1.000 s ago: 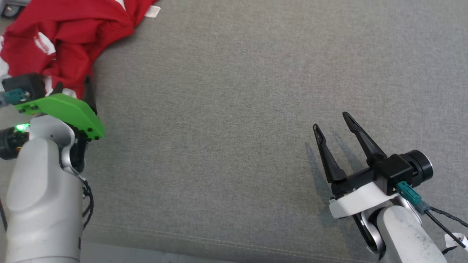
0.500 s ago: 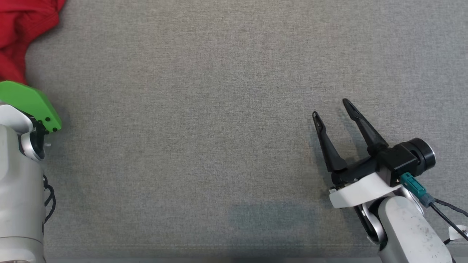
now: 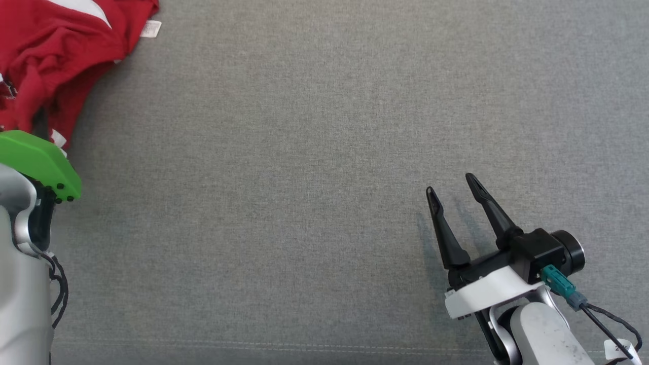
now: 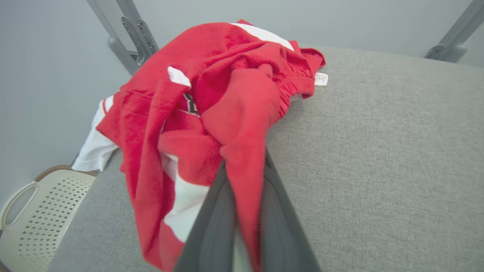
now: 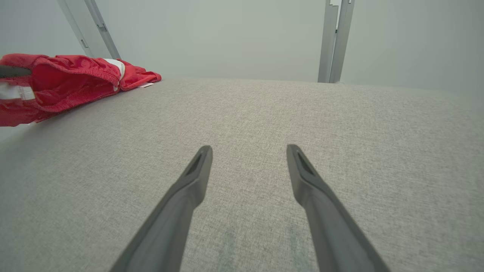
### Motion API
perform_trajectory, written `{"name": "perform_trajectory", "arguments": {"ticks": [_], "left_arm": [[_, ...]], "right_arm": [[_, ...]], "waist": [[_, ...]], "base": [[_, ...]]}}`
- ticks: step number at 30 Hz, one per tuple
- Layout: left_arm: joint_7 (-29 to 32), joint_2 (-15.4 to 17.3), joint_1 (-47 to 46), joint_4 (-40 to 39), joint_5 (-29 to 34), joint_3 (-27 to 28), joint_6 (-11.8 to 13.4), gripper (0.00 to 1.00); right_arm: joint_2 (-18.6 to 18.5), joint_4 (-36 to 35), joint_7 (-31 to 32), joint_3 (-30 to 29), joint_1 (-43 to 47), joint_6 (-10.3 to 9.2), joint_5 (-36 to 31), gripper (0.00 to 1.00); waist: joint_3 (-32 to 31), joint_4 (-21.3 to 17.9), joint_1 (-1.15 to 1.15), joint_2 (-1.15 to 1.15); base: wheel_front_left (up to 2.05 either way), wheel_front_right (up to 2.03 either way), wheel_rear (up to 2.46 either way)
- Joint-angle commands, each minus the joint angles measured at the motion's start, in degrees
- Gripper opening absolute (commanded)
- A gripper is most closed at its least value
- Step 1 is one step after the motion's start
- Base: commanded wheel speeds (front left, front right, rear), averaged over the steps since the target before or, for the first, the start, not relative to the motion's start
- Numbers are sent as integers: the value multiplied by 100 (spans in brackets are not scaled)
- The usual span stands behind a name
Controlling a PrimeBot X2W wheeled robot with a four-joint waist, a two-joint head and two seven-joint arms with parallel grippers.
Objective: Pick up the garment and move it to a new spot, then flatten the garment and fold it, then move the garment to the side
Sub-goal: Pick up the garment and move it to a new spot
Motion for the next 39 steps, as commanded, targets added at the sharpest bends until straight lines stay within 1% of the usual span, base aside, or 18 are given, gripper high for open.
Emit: {"name": "perform_trajectory", "arguments": {"ticks": [1,6,10,13,17,21,22,23,24,29,30,31,35,36,39], "left_arm": [[55,36,174,-233,-80,26,-26,0],[817,-60,891,-2355,-331,-45,-19,0],[1414,-313,1279,-3802,-531,-280,71,0],[1724,-558,1437,-4490,-668,-599,98,0],[1867,-921,1521,-4888,-633,-1156,115,0],[1882,-1262,1495,-4907,-699,-1731,109,0],[1870,-1328,1461,-4853,-724,-1864,127,0],[1823,-1436,1341,-4668,-826,-2151,159,0],[1789,-1473,1265,-4550,-877,-2262,174,0],[1566,-1535,717,-3687,-1047,-2878,259,0],[1566,-1535,717,-3687,-1047,-2878,259,0],[1497,-1537,588,-3478,-1021,-2973,279,0],[1048,-1541,150,-2693,-1398,-3332,471,0],[918,-1539,65,-2512,-1572,-3417,541,0],[583,-1525,-88,-1696,-1725,-3658,744,0]], "right_arm": [[8,17,-18,-24,100,-6,2,100],[112,56,-18,-124,273,-6,28,100],[154,63,-18,-200,339,-6,48,100],[168,68,-18,-204,344,-6,65,100],[180,72,-18,-236,349,-6,141,100],[181,64,-18,-249,305,-6,244,100],[182,61,-18,-239,288,-6,271,100],[184,62,-18,-244,257,-6,290,100],[184,69,-18,-213,227,-6,318,100],[182,69,-18,-198,142,-6,439,100],[182,69,-18,-198,142,-6,439,100],[185,81,-18,-194,138,-6,472,100],[184,111,-18,-173,144,-6,589,100],[183,120,-18,-174,151,-6,610,100],[186,137,-18,-146,148,-6,645,100]], "waist": [[-496,125,0,0],[-851,15,0,0],[-989,-174,0,0],[-1041,-389,0,0],[-1101,-743,0,0],[-1104,-1190,0,0],[-1090,-1310,0,0],[-1047,-1535,0,0],[-1011,-1662,0,0],[-855,-2245,0,0],[-855,-2245,0,0],[-827,-2352,0,0],[-714,-2719,0,0],[-687,-2785,0,0],[-630,-2919,0,0]], "base": [[0,0,0],[0,0,0],[0,0,0],[0,0,0],[0,0,0],[0,0,0],[0,0,0],[0,0,0],[0,0,0],[0,0,0],[0,0,0],[0,0,0],[0,0,0],[0,0,0],[0,0,0]]}}
